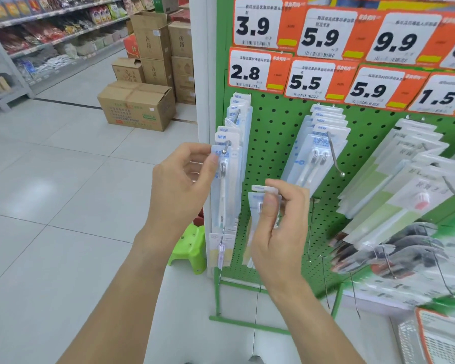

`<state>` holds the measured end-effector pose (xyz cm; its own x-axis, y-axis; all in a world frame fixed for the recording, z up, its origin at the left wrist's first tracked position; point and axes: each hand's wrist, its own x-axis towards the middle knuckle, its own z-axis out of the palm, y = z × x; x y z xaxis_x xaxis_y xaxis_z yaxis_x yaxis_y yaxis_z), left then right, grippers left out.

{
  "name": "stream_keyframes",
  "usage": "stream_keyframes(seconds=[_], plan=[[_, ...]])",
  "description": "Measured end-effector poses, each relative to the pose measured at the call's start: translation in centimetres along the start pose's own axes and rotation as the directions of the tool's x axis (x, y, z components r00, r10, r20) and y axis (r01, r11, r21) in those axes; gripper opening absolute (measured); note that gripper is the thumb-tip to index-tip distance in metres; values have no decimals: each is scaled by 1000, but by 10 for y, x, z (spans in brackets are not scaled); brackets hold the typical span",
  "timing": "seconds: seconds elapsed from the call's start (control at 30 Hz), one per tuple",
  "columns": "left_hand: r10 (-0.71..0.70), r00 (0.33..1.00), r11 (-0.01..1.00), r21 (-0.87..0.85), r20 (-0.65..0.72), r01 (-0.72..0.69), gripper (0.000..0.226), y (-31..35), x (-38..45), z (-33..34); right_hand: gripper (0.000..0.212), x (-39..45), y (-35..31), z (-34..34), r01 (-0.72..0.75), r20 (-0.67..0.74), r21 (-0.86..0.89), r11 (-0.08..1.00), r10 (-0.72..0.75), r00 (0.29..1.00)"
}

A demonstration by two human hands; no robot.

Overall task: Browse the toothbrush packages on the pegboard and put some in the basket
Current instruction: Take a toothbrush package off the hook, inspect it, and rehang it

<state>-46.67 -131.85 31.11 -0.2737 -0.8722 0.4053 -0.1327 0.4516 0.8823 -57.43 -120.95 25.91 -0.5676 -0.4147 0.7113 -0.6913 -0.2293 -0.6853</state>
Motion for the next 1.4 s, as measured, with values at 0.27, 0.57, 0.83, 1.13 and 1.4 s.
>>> stream_keyframes(seconds=[0.27,0.57,0.83,1.13,1.4], plan=[[-2,961,999,-48,-276,-11,16,-5,-26,-1,21,-8,-6,-25,122,-138,108,987,-107,985],[-98,944,943,-272,317,189,27,1,-99,4,22,-27,-21,-26,-167,69,267,949,153,986],[-405,856,849,-216,323,483,18,-27,-112,4,25,-37,4,-28,-480,408,74,874,412,814],[-508,767,766,-202,392,610,17,-37,-125,4,23,-51,22,-42,-752,592,143,643,553,586],[-577,644,720,-59,503,691,24,-48,-136,-7,26,-57,27,-51,-785,752,146,601,448,483]])
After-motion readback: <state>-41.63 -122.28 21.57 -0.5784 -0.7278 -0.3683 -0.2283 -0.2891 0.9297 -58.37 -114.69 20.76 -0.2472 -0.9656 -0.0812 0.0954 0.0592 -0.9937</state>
